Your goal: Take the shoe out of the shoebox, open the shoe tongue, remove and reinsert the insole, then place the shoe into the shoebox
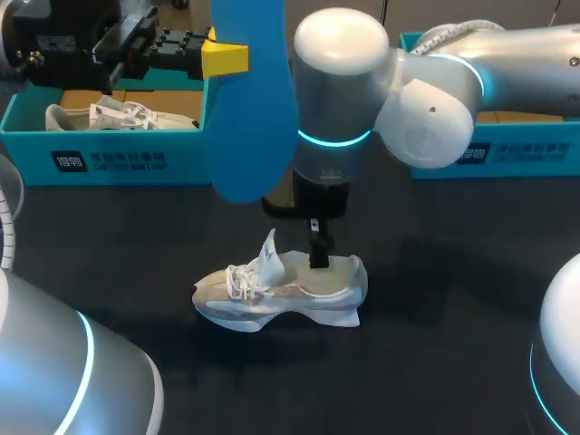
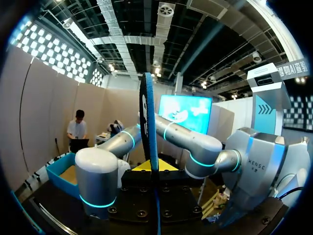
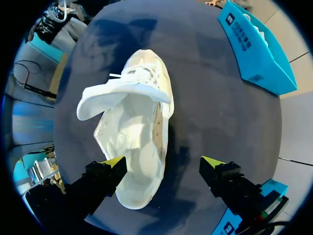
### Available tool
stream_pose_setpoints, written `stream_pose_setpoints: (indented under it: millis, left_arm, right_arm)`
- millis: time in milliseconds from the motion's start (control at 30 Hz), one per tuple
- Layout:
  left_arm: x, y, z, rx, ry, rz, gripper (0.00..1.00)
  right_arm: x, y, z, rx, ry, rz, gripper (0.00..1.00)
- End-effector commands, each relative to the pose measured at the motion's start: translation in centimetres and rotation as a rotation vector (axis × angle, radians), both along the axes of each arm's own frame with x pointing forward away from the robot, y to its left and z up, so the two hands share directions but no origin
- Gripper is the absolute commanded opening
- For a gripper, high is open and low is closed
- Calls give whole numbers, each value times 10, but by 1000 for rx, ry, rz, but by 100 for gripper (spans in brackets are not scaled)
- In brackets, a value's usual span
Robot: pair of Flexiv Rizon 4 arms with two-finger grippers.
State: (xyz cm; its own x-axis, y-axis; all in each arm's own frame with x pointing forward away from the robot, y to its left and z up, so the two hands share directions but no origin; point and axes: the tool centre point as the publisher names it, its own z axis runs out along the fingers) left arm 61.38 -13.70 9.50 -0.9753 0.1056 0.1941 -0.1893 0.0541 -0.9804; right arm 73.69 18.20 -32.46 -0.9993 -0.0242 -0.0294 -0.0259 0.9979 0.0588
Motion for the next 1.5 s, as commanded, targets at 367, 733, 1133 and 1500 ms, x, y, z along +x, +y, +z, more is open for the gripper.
stream_pose_setpoints:
  millis: [367, 733, 1133, 1500]
  left_arm:
    - [1, 0, 0, 2, 0, -2, 0]
    - [1, 0, 0, 2, 0, -2, 0]
    - [1, 0, 0, 2, 0, -2, 0]
    - [1, 0, 0, 2, 0, -2, 0]
  right_arm:
    - [11, 8, -43, -2, 37, -4, 100]
    - [17, 6, -63, -18, 28, -42, 31]
    - [13, 3, -62, -33, 42, -44, 0]
    - [0, 5, -38, 1, 76, -117, 0]
